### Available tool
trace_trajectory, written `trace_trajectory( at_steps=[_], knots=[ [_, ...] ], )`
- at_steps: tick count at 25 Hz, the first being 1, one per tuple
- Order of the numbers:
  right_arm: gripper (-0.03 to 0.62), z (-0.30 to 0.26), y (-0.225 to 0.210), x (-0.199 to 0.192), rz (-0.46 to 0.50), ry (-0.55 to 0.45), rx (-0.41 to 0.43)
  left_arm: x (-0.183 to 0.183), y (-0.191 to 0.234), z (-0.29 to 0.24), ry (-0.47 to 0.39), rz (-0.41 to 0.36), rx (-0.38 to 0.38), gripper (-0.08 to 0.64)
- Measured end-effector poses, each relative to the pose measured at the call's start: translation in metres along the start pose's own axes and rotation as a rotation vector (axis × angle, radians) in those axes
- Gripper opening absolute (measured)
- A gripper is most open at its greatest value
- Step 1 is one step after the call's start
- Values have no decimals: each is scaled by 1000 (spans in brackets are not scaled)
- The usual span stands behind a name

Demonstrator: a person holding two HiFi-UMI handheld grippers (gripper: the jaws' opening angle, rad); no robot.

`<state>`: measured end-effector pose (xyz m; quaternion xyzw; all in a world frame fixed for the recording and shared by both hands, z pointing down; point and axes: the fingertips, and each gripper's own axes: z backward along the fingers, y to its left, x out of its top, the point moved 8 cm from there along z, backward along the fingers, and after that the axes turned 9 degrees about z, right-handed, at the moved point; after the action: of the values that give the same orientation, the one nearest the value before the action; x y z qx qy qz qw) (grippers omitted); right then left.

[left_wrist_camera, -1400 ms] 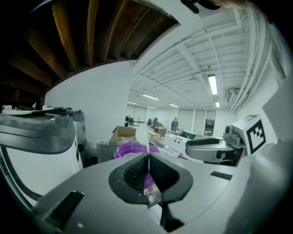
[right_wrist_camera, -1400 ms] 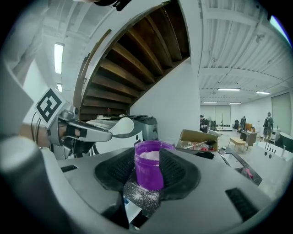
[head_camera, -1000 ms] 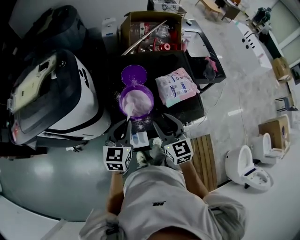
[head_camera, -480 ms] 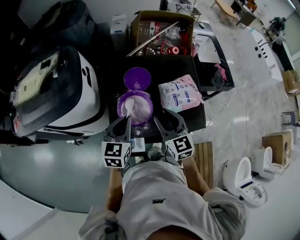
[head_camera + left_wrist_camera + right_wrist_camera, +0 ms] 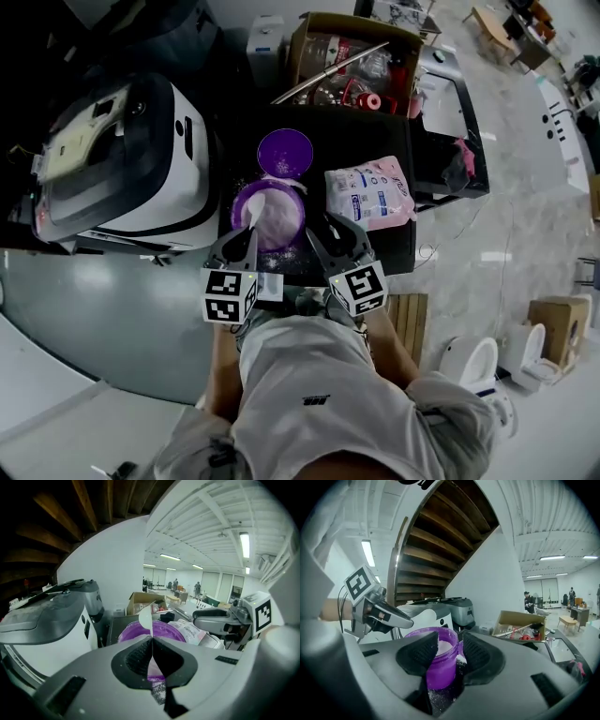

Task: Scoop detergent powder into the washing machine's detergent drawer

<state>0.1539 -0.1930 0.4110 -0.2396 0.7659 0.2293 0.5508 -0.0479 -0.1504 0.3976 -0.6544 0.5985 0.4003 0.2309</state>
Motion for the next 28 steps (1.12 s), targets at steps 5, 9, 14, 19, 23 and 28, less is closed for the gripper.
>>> trace_trajectory(
  at_steps=[5, 9, 14, 19, 23, 28],
  knots=[
    [166, -9, -7, 0, 1, -3, 40, 5, 7, -8, 122, -51, 51, 15],
    [166, -16, -8, -1, -1, 8, 46, 7, 13, -16, 232, -100, 58, 15],
    [166, -23, -4, -3, 1, 35, 58, 3, 19, -28, 346, -167, 56, 15],
    [167, -33, 3, 5, 4, 35, 99, 0, 22, -39, 462, -235, 56, 15],
    [166, -39, 3, 7, 19, 8, 108, -1, 24, -46, 543, -302, 81, 15],
    [166, -43, -1, 10, 21, -22, 110, -1, 22, -55, 639, -383, 115, 15]
  ],
)
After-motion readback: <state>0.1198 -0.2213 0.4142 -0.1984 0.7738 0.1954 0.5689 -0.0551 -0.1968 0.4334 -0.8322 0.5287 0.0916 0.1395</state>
